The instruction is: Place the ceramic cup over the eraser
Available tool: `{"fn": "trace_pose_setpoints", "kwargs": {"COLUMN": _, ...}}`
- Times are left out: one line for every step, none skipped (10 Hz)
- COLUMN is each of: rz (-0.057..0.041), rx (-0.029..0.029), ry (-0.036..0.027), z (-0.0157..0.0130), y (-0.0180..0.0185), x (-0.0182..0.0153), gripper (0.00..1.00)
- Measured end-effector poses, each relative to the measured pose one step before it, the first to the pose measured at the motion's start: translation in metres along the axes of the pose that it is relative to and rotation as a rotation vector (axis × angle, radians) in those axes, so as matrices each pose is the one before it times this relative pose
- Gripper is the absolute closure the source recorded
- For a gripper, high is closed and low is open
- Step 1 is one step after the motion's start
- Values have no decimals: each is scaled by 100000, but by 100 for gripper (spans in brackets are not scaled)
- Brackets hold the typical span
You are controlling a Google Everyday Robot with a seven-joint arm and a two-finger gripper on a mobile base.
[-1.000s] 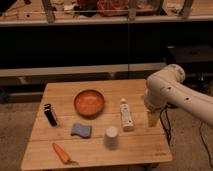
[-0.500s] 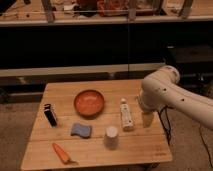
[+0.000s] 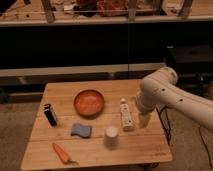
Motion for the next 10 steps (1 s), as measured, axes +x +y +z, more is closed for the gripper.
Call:
{"fn": "trace_pose_setpoints", "kwargs": {"rz": 50, "rx": -35, "ry": -1257, "z": 204, "y": -60, "x": -592, "gripper": 20}}
{"fn": "trace_pose_setpoints", "kwargs": {"rz": 163, "rx": 97, "ry": -758, "z": 134, "y": -29, "x": -171, "gripper": 20}}
{"fn": "trace_pose_setpoints", "kwargs": {"rz": 174, "rx": 2, "ry": -1256, "z": 171, "y": 47, "x": -7, "gripper": 20}}
{"fn": "trace_pose_setpoints", "kwargs": {"rz": 212, "rx": -63, "ry": -1347, "z": 226, "y": 79, "x": -103, "gripper": 20}}
{"fn": "trace_pose_setpoints", "kwargs": {"rz": -283, "rx": -106, "ry": -1178, "z": 283, "y": 5, "x": -436, "gripper": 20}}
{"fn": "trace_pose_setpoints", "kwargs": {"rz": -711, "rx": -267, "ry": -1890, "z": 525, "y": -62, "x": -1139, "gripper": 20}}
{"fn": "trace_pose_setpoints", "kwargs": {"rz": -441, "rx": -217, "ry": -1693, "z": 446, "y": -71, "x": -878, "gripper": 20}}
{"fn": "trace_pose_setpoints", "kwargs": {"rz": 687, "rx": -206, "ry": -1562, "z": 259, "y": 78, "x": -194, "gripper": 20}}
{"fn": "trace_pose_setpoints", "kwargs": {"rz": 176, "rx": -197, "ry": -1730, "z": 223, "y": 149, "x": -24, "gripper": 20}}
{"fn": "trace_pose_setpoints", "kwargs": {"rz": -234, "rx": -128, "ry": -380, "z": 155, "y": 59, "x": -104, "gripper": 20}}
